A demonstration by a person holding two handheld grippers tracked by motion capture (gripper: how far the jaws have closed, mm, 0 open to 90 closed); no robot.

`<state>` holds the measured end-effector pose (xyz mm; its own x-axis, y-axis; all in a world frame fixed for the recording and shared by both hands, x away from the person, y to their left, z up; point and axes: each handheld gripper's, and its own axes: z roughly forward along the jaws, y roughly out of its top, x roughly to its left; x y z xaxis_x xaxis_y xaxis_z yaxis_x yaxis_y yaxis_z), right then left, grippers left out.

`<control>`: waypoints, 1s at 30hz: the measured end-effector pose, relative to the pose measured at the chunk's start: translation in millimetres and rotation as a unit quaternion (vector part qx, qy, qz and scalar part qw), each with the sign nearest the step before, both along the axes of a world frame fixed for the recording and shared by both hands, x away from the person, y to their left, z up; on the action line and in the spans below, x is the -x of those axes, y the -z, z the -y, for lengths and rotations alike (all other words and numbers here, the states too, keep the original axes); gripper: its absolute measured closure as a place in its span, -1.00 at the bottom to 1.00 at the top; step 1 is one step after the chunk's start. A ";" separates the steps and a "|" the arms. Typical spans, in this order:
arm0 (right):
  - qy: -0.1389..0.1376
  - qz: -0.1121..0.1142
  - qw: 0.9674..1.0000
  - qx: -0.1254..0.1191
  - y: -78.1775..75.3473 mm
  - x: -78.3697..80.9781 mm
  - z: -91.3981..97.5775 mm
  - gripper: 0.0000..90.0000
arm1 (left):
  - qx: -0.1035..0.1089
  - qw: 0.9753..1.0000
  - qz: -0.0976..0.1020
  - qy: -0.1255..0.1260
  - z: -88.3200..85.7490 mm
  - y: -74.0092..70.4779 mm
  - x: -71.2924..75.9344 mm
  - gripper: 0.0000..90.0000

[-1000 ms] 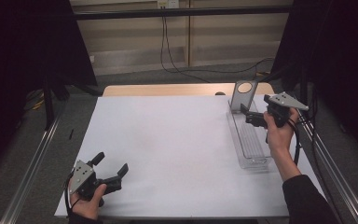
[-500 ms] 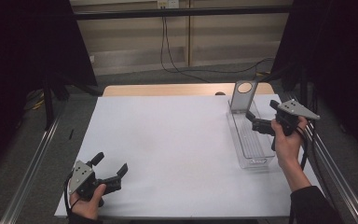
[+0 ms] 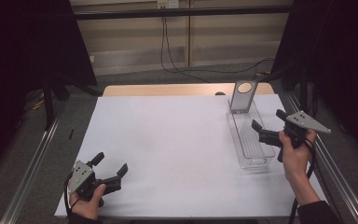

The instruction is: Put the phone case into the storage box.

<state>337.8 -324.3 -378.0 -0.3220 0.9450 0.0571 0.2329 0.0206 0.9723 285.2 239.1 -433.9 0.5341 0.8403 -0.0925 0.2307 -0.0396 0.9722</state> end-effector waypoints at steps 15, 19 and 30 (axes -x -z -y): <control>0.001 -0.002 1.000 0.009 14.8 26.2 4.6 -1.00 | 0.003 1.000 0.001 -0.001 0.5 -0.6 0.7 -0.93; -0.002 -0.003 1.000 0.011 16.4 35.0 3.3 -1.00 | 0.002 1.000 0.002 -0.002 0.5 -0.6 0.8 -0.93; 0.004 -0.009 1.000 0.008 29.5 56.5 5.7 -1.00 | 0.003 1.000 0.000 -0.009 -0.1 -0.7 1.6 -0.93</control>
